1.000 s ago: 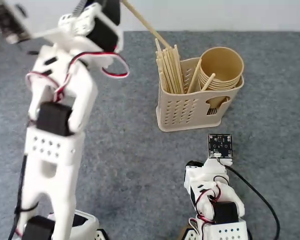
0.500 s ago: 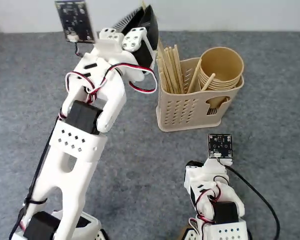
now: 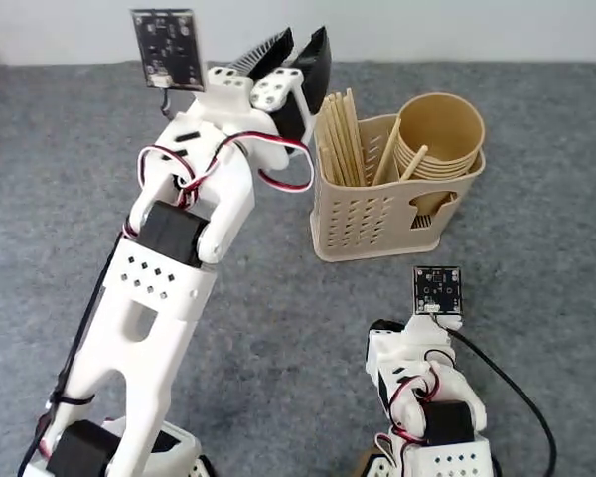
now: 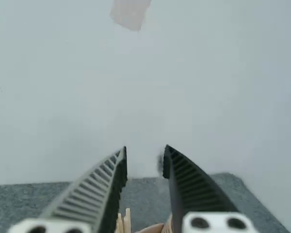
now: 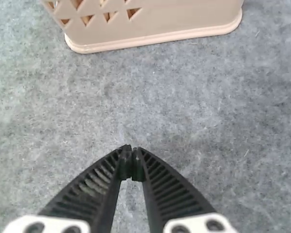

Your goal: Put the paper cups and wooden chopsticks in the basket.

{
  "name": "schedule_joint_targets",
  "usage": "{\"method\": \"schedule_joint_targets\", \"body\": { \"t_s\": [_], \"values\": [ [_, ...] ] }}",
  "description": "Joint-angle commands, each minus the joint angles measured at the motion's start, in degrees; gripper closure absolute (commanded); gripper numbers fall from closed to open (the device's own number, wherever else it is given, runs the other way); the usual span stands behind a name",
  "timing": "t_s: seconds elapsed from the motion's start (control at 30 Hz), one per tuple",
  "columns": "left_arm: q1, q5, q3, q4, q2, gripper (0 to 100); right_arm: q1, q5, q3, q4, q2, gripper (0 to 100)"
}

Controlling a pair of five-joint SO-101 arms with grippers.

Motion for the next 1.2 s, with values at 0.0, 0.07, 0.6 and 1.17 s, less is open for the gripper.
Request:
{"method": "schedule_joint_targets", "body": {
  "t_s": [0.0,0.07,0.6,1.17],
  "values": [
    [-2.0,4.7,-5.8,-0.4,-0.1,87,0.6,-0.2,1.1,0.0,-0.4,99.0],
    [-2.9,5.9,-5.1,-0.4,0.0,89,0.6,-0.2,1.1,0.0,-0.4,99.0],
    [-4.6,8.2,3.2,-10.3,9.7,99,0.6,-0.1,1.1,0.0,-0.4,99.0],
    [-4.2,10.1,-11.6,-10.3,23.5,99,0.6,-0.1,1.1,0.0,-0.4,99.0]
  ]
}}
